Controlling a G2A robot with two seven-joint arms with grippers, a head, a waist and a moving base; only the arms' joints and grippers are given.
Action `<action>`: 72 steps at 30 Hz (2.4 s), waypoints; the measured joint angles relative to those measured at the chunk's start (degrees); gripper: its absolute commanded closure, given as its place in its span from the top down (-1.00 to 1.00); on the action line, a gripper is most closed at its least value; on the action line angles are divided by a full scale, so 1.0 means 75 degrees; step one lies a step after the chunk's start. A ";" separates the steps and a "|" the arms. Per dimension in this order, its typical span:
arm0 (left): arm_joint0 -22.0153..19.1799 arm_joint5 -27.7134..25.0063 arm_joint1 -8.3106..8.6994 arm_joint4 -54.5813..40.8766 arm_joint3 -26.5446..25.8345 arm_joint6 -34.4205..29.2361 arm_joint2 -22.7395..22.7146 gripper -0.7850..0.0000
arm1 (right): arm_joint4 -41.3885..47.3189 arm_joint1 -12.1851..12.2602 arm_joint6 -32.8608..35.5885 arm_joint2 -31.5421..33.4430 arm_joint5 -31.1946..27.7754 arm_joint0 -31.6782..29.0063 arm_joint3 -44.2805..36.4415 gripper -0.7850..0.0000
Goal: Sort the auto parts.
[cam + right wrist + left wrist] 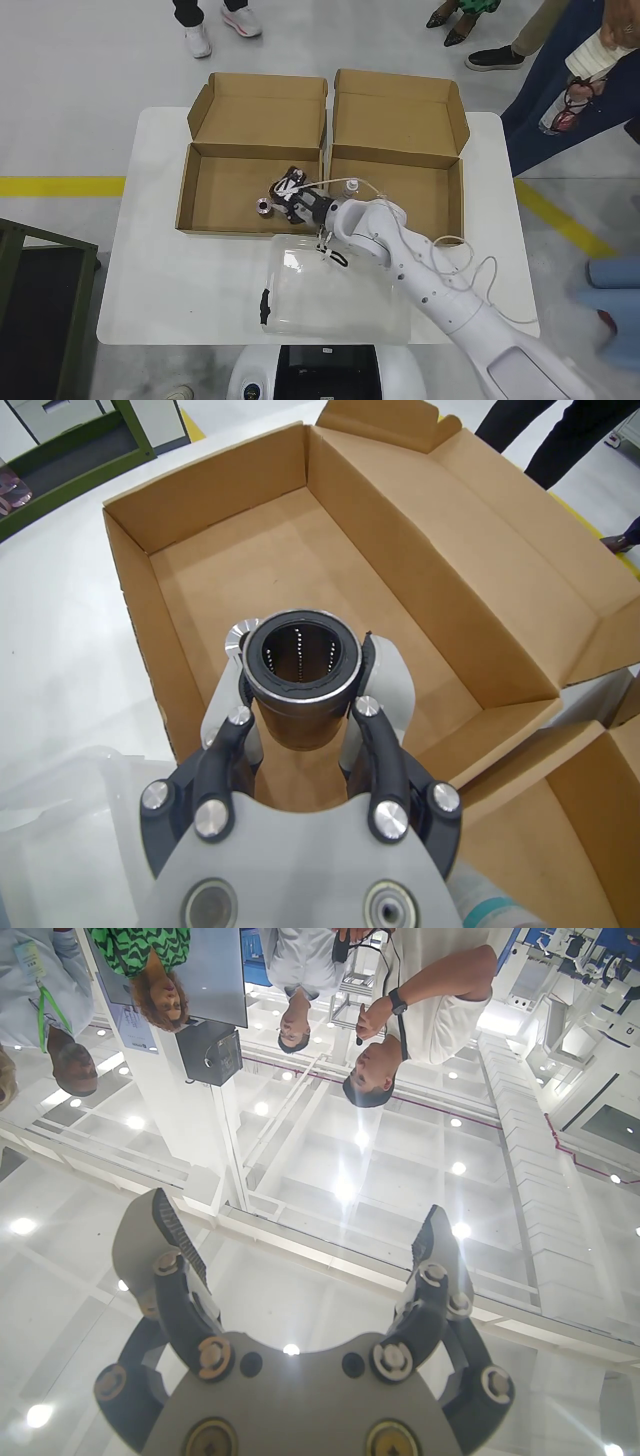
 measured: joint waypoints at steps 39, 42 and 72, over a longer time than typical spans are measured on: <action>0.0000 0.0000 0.0000 0.0000 0.0000 0.0000 0.0000 1.00 | -0.0084 0.0057 0.0142 0.0927 -0.0646 -0.0837 -0.2084 1.00; 0.0000 0.0000 0.0000 0.0000 0.0000 0.0000 0.0000 1.00 | -0.0103 0.0146 0.0010 0.1238 -0.0655 -0.1192 -0.2655 1.00; 0.0000 0.0000 0.0000 0.0000 0.0000 0.0000 0.0000 1.00 | -0.1524 0.0961 -0.3824 0.5708 0.0796 -0.7215 -0.6119 1.00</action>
